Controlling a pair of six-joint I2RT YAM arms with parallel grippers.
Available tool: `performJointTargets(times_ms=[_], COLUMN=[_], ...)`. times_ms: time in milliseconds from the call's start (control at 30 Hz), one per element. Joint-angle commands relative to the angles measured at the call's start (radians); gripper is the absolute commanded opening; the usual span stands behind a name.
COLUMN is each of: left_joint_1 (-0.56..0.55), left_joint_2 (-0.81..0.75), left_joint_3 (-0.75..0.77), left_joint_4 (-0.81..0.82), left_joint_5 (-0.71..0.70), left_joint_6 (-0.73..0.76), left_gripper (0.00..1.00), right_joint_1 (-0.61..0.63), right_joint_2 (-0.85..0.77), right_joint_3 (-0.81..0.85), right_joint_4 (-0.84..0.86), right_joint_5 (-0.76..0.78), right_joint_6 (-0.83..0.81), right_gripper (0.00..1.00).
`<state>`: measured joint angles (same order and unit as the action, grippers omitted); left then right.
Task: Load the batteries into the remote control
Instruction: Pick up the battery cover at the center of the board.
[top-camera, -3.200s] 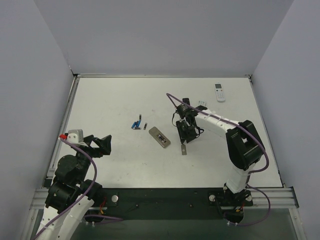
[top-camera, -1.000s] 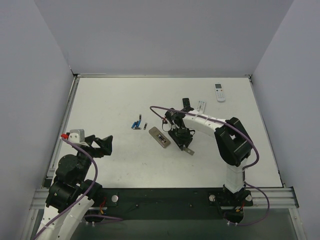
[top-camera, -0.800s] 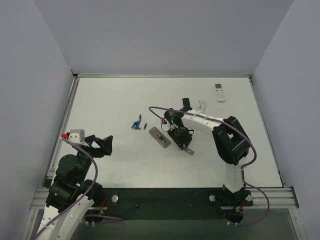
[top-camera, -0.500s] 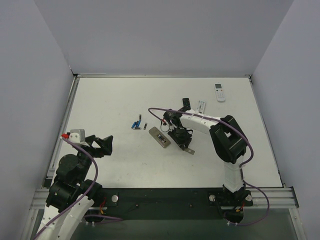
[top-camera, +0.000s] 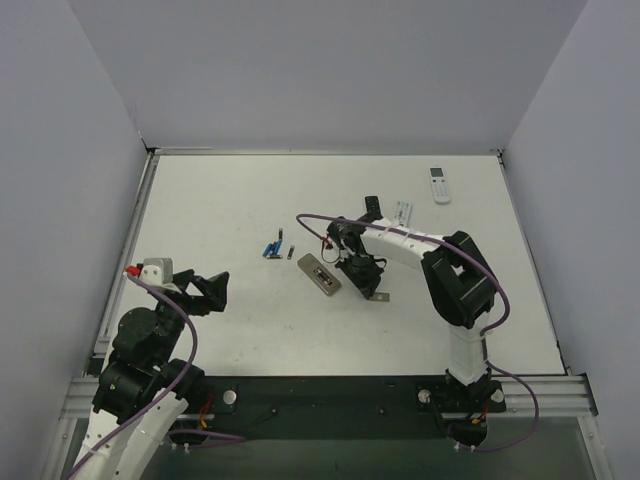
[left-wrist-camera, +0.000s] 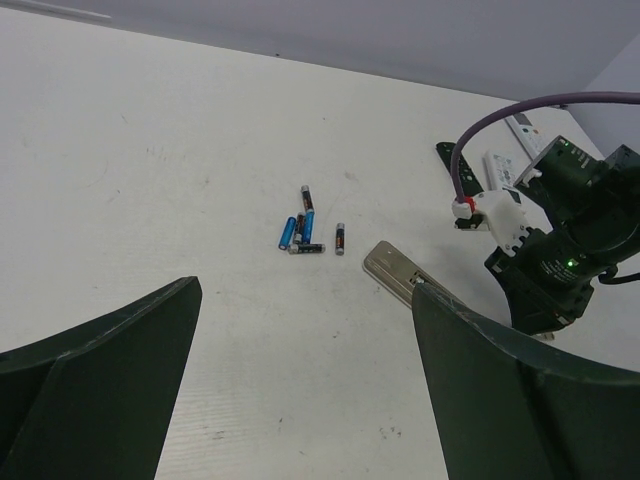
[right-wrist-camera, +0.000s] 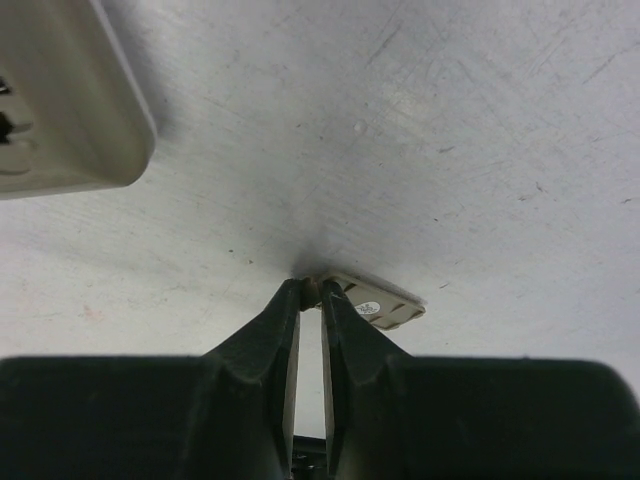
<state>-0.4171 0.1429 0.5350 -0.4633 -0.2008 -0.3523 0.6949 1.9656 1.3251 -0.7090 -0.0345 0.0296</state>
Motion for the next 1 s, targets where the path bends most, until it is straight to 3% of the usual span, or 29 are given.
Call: performJointTargets(times_ms=[0,300,400,567,733,867,967], left_joint_1=[0.005,0.006,0.006,0.005,-0.014,-0.038,-0.061], left_joint_2=[0.014,0.069,0.116,0.188,0.264,0.322,0.362], left_joint_3=[-0.006,-0.072,-0.102,-0.181,-0.153,-0.107,-0.096], left_joint_4=[0.077,0.233,0.339,0.647,0.831,0.879,0.913], left_joint_5=[0.069,0.333,0.434,0.589,0.771,0.85,0.89], left_joint_6=[0.032,0.007,-0.052,-0.119,-0.05,0.039,0.108], left_gripper=[0.97,0.97,0.97,0.97,0.97,0.97,0.97], right_joint_1=[0.005,0.002,0.0,-0.009,-0.009,0.005,0.017], right_joint_2=[-0.137,-0.401,-0.503,-0.663,-0.764,-0.798,-0.812], right_joint_3=[0.006,-0.067,-0.127,-0.23,-0.323,-0.371,-0.385], right_joint_4=[-0.012,0.179,0.31,0.558,0.831,1.049,1.112], right_joint_5=[-0.031,-0.178,-0.275,-0.461,-0.68,-0.769,-0.791], right_joint_6=[0.026,0.139,0.216,0.354,0.498,0.605,0.624], right_gripper=[0.0,0.0,0.0,0.0,0.0,0.0,0.0])
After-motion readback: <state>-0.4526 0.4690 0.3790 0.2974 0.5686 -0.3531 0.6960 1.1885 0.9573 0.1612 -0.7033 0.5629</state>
